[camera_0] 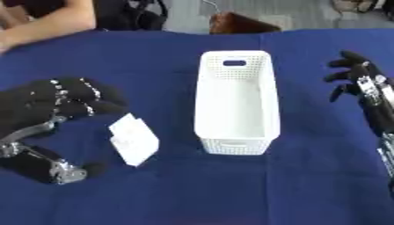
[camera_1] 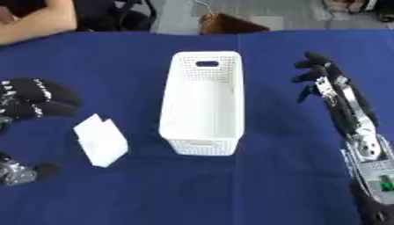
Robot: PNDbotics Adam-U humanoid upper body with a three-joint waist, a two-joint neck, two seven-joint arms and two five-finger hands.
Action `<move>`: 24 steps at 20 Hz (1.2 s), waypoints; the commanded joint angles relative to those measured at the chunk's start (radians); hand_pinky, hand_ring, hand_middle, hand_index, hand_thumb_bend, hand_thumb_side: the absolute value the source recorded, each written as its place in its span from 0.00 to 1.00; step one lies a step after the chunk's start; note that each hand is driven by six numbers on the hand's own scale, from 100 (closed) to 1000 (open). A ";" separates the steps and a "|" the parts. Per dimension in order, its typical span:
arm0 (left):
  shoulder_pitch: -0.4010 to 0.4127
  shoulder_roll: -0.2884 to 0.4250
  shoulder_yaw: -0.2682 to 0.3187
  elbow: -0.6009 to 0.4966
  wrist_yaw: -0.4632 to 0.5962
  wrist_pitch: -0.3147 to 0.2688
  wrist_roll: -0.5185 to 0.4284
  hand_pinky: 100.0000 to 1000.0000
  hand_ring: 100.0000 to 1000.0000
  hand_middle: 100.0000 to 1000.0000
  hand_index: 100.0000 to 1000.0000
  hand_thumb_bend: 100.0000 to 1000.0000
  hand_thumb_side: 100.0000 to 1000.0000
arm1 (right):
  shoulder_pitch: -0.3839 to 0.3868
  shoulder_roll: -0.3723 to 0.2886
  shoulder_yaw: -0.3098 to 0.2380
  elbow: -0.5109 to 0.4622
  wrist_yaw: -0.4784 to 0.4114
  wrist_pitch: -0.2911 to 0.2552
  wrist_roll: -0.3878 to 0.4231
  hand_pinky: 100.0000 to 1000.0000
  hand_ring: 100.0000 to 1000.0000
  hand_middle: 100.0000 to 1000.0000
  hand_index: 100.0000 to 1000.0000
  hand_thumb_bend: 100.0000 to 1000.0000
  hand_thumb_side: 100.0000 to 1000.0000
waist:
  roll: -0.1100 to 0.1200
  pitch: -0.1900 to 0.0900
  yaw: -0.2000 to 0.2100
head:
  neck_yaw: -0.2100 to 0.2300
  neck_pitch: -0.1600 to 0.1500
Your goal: Pick up objects on the table and place them in the box.
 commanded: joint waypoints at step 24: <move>-0.060 -0.016 -0.061 0.214 -0.048 -0.063 0.019 0.73 0.72 0.77 0.89 0.09 0.72 | -0.034 0.003 0.004 -0.021 -0.009 -0.002 0.009 0.35 0.63 0.73 0.92 0.00 0.83 | -0.006 0.001 -0.024 | 0.015 -0.019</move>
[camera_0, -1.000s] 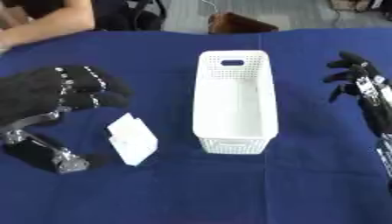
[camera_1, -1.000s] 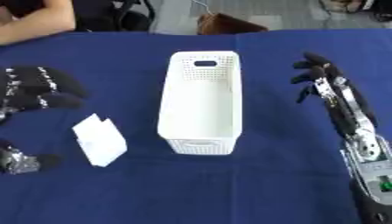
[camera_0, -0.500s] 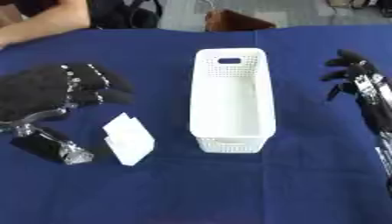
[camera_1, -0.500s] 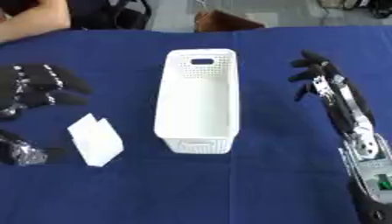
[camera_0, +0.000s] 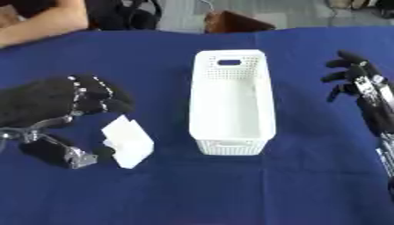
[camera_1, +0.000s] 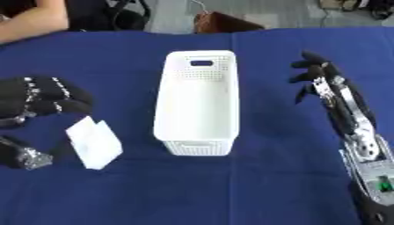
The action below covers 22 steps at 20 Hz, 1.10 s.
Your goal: Pick up objects on the table and place them in the box.
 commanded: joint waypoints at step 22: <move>-0.021 -0.091 -0.020 0.106 -0.124 -0.036 -0.001 0.67 0.63 0.72 0.84 0.09 0.69 | -0.029 0.002 -0.004 -0.023 -0.011 -0.003 0.006 0.35 0.63 0.73 0.92 0.00 0.84 | -0.015 -0.001 -0.011 | 0.025 -0.027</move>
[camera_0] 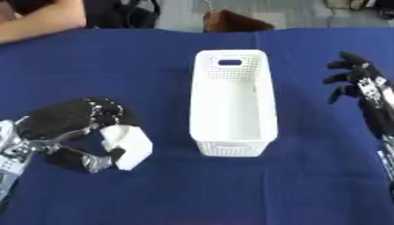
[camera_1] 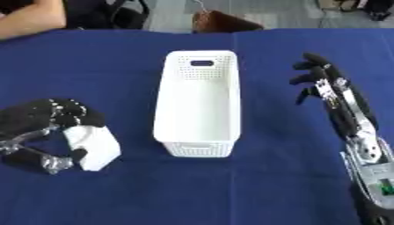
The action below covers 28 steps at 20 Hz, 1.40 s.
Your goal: Pick up objects on the table and place them in the box.
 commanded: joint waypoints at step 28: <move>-0.041 -0.064 -0.045 0.112 -0.021 -0.035 0.351 0.00 0.00 0.00 0.00 0.00 0.22 | -0.032 -0.002 -0.005 -0.024 -0.008 0.000 0.004 0.35 0.63 0.73 0.93 0.00 0.84 | -0.014 -0.001 -0.007 | 0.020 -0.021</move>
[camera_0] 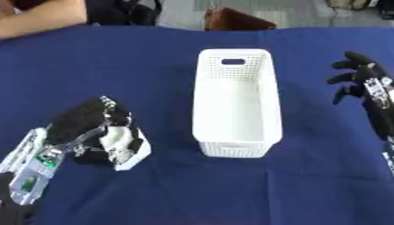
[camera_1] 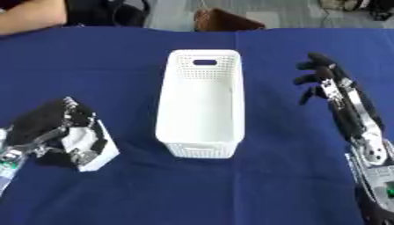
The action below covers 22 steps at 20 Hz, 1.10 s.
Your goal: Pick up objects on the table and place them in the box.
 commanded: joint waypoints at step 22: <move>0.121 0.474 -0.080 -0.286 0.331 -0.071 -0.281 0.00 0.00 0.00 0.00 0.00 0.16 | 0.036 -0.029 0.007 -0.012 0.016 0.008 0.018 0.34 0.63 0.73 0.92 0.00 0.85 | 0.114 -0.081 0.001 | -0.026 0.007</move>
